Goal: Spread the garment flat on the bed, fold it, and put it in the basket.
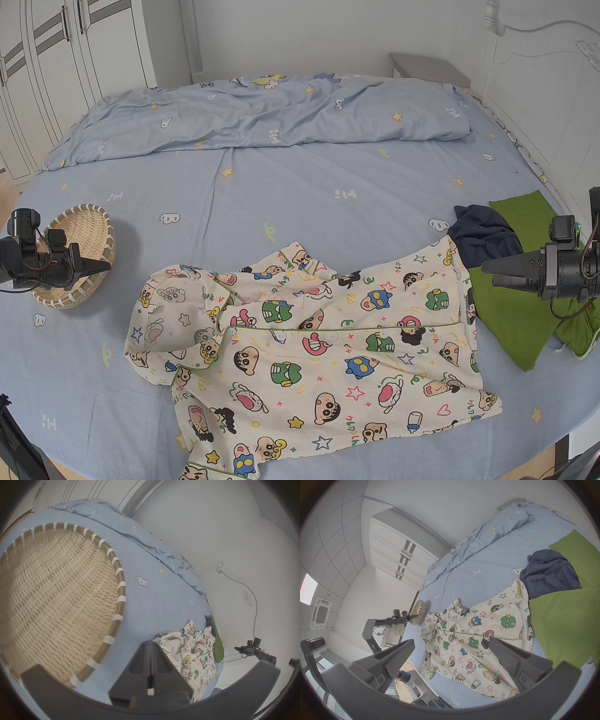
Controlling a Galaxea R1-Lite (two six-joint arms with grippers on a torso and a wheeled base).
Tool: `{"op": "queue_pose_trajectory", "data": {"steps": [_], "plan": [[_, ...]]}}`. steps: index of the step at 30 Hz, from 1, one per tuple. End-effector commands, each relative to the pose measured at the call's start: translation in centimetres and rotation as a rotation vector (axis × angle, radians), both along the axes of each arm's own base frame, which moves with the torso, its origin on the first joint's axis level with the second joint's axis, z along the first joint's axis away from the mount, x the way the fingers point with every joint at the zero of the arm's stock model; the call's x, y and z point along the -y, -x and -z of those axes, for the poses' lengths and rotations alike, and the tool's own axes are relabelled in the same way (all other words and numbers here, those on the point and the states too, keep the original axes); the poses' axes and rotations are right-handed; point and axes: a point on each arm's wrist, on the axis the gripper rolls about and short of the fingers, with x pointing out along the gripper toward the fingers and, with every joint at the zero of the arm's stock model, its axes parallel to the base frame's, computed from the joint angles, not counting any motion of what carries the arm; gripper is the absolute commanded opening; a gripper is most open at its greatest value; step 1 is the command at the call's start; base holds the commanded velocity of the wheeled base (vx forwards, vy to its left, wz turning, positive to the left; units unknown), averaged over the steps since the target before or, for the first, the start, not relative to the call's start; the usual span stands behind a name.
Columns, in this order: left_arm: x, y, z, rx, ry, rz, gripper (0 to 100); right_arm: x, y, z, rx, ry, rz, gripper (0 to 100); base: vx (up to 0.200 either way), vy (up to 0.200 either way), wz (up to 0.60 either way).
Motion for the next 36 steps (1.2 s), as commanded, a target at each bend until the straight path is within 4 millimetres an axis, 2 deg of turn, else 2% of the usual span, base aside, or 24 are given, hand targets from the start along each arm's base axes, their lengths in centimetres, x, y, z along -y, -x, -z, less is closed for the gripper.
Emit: {"op": "queue_pose_trajectory", "data": {"steps": [1,7,8,10,14,18,19,21,22,23,29,31,32,36], "plan": [[2.2,-0.6,-0.4,-0.011,0.006,0.062,0,0.0,0.0,-0.1,0.002,0.0,0.0,100,0.0,0.0,0.0],[3.1,-0.7,-0.5,-0.016,0.004,0.08,0,0.0,0.0,-0.1,0.001,0.0,0.002,100,0.0,0.0,0.0],[3.4,-0.7,-0.5,-0.016,0.001,0.086,100,0.0,0.1,-0.1,0.002,-0.001,0.0,100,0.0,0.0,0.0],[3.8,-0.7,-0.8,-0.008,-0.001,0.097,100,0.0,0.1,-0.1,0.001,-0.001,0.0,100,0.0,0.0,0.0],[5.1,-0.4,-2.8,0.041,-0.007,0.123,100,0.0,0.1,-0.1,0.002,-0.001,0.0,100,0.0,0.0,0.0],[8.6,-1.9,-5.8,0.057,0.085,0.158,100,0.0,0.2,-0.2,0.005,-0.001,0.0,100,0.0,0.0,0.0],[8.9,-2.1,-5.9,0.058,0.09,0.161,100,0.0,0.2,-0.2,0.006,0.0,0.0,100,0.0,0.0,0.0],[11.0,-3.3,-7.2,0.1,0.108,0.191,100,0.0,0.2,-0.2,0.006,0.0,0.0,100,0.0,0.0,0.0],[11.1,-3.4,-7.2,0.104,0.108,0.193,100,0.0,0.2,-0.2,0.006,0.0,0.0,100,0.0,0.0,0.0],[12.2,-4.8,-6.8,0.113,0.099,0.2,100,0.0,0.4,-0.2,0.015,0.001,-0.001,100,0.0,0.0,0.0],[15.4,-8.3,-5.4,0.114,0.094,0.237,100,0.0,1.3,-0.3,0.032,0.0,-0.009,100,0.0,0.0,0.0],[15.5,-8.5,-5.3,0.114,0.097,0.241,100,0.0,1.4,-0.3,0.034,0.001,-0.009,100,0.0,0.0,0.0],[16.7,-9.5,-4.8,0.116,0.105,0.264,100,0.1,1.8,-0.3,0.051,0.011,-0.017,100,0.0,0.0,0.0],[17.6,-10.3,-4.4,0.126,0.112,0.283,100,0.1,2.1,0.2,0.076,0.023,-0.026,100,0.0,0.0,0.0]]}}
